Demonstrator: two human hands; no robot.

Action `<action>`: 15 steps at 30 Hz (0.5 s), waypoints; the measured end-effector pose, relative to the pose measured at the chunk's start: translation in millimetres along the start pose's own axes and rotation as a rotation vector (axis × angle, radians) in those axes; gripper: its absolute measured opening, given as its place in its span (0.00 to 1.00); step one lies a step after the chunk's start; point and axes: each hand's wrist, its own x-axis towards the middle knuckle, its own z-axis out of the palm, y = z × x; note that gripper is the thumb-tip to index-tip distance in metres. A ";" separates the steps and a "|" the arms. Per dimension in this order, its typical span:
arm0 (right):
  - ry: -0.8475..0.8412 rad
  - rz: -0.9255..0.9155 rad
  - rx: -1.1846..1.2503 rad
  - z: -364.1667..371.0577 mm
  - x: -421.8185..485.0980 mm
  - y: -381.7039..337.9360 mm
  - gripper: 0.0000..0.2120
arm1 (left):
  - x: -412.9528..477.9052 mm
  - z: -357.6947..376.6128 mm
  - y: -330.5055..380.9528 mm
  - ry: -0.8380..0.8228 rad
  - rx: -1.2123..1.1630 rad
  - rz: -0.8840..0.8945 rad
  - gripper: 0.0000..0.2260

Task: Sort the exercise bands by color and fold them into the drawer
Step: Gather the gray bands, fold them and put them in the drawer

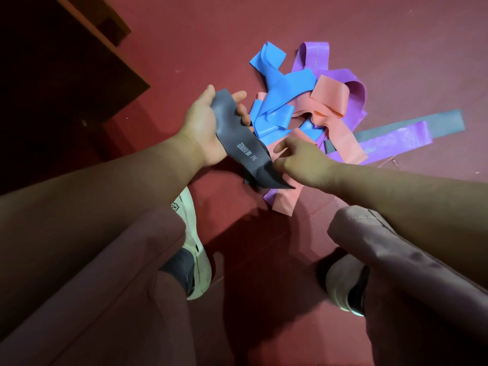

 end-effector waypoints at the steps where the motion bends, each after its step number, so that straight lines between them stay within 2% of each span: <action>1: 0.045 -0.032 -0.024 -0.2 -1.0 -1.5 0.14 | -0.6 1.5 -0.5 -0.007 0.025 -0.006 0.25; 2: 0.061 -0.079 -0.042 -0.3 -1.3 -2.6 0.20 | -1.2 2.9 -1.1 -0.018 0.049 -0.014 0.25; 4: -0.015 -0.174 0.002 0.5 -4.2 -7.3 0.30 | -3.2 7.1 -2.0 -0.044 0.078 -0.033 0.25; 5: -0.084 -0.203 0.059 2.5 -6.2 -9.8 0.30 | -3.7 9.1 -2.3 -0.056 0.087 -0.040 0.25; 9: -0.298 -0.160 0.138 10.0 -3.9 -7.6 0.11 | -1.9 13.8 -2.9 -0.073 0.141 -0.052 0.25; 11: -0.349 -0.125 0.193 11.3 -2.5 -3.1 0.13 | -1.3 14.4 -3.7 -0.082 0.160 -0.054 0.25; 13: -0.329 -0.105 0.217 10.6 -4.6 -2.8 0.15 | -1.6 14.4 -4.8 -0.087 0.165 -0.060 0.25; 15: -0.193 -0.104 0.195 9.4 -3.3 0.8 0.17 | -1.0 14.5 -6.2 -0.083 0.167 -0.067 0.25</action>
